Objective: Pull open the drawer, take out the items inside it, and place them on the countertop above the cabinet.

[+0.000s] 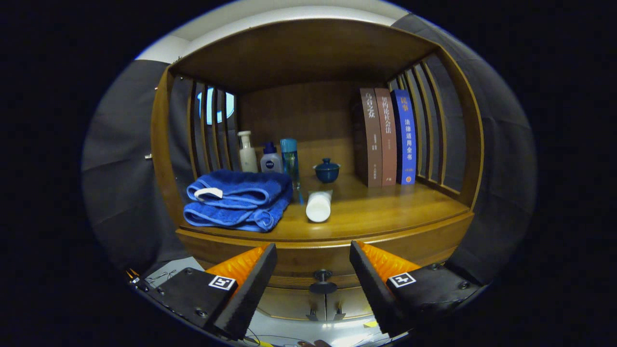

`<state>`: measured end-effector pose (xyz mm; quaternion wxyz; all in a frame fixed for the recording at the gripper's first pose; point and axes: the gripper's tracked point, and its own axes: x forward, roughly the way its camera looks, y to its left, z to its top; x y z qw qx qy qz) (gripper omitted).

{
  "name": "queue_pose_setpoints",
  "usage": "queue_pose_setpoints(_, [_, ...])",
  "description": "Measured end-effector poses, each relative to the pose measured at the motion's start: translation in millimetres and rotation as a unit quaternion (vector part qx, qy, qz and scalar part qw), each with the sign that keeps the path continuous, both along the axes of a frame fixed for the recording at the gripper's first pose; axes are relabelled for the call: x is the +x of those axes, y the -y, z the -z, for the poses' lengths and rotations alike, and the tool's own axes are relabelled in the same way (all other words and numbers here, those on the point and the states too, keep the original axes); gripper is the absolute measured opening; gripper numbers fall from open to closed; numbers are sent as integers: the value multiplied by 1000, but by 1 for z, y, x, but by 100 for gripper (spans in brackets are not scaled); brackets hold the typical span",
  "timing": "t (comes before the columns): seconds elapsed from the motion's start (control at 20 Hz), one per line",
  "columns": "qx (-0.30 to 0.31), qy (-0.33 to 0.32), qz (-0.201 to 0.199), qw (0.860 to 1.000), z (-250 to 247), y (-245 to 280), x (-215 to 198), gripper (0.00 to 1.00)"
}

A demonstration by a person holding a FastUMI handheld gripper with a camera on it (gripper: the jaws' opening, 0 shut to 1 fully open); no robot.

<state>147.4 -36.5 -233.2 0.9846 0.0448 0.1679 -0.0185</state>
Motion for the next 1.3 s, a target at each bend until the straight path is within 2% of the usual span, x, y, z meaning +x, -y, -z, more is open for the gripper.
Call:
queue_pose_setpoints(0.3, [-12,73,8,997,-99,3,-27,99])
queue_pose_setpoints(0.6, [-28,121,-1,992,-183,-5,-78,99])
queue_pose_setpoints(0.9, [-22,129,-14,991,-217,-14,-119,98])
queue_pose_setpoints(1.3, [-17,109,-27,993,-217,-17,-139,98])
